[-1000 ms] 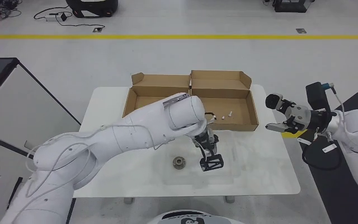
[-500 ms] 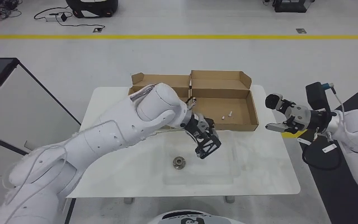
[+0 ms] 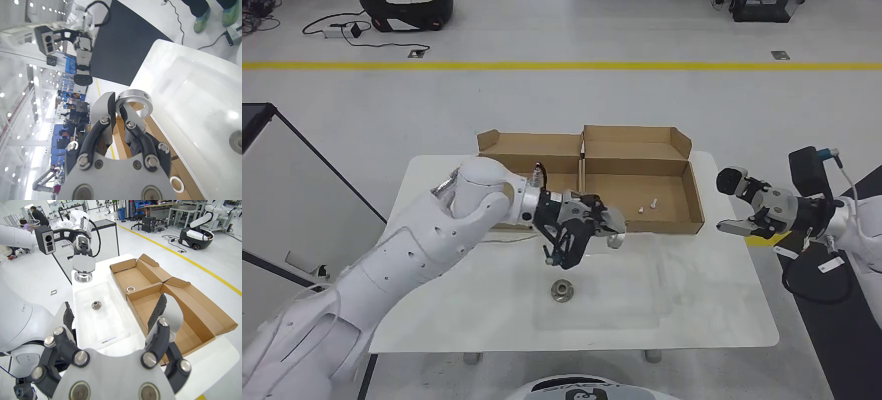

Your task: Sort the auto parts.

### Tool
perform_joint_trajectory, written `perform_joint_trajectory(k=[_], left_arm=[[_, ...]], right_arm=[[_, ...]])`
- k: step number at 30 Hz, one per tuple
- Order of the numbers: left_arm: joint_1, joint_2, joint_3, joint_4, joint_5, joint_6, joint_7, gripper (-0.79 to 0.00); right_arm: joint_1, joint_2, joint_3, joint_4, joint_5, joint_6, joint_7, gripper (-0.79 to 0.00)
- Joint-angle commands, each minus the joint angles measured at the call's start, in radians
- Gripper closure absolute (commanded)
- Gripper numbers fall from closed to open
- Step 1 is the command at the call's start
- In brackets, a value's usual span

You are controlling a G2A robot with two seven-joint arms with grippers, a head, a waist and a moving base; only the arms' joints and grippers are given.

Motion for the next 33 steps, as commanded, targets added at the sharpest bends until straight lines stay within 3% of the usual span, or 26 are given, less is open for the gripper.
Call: perform_joint_trajectory(k=[1,12,33], left_arm=[[0.018,0.006,-0.018,0.007,-0.015,0.047,0.056,0.000],[0.078,0.018,-0.091,0.060,-0.096,0.236,0.242,0.000],[0.170,0.036,-0.203,0.158,-0.179,0.423,0.538,0.000]], right_arm=[[0.000,0.000,0.000,0.000,0.000,0.000,0.000,-0.785],[0.000,0.000,0.000,0.000,0.000,0.000,0.000,-0.785],[0.000,0.000,0.000,0.000,0.000,0.000,0.000,-0.785]])
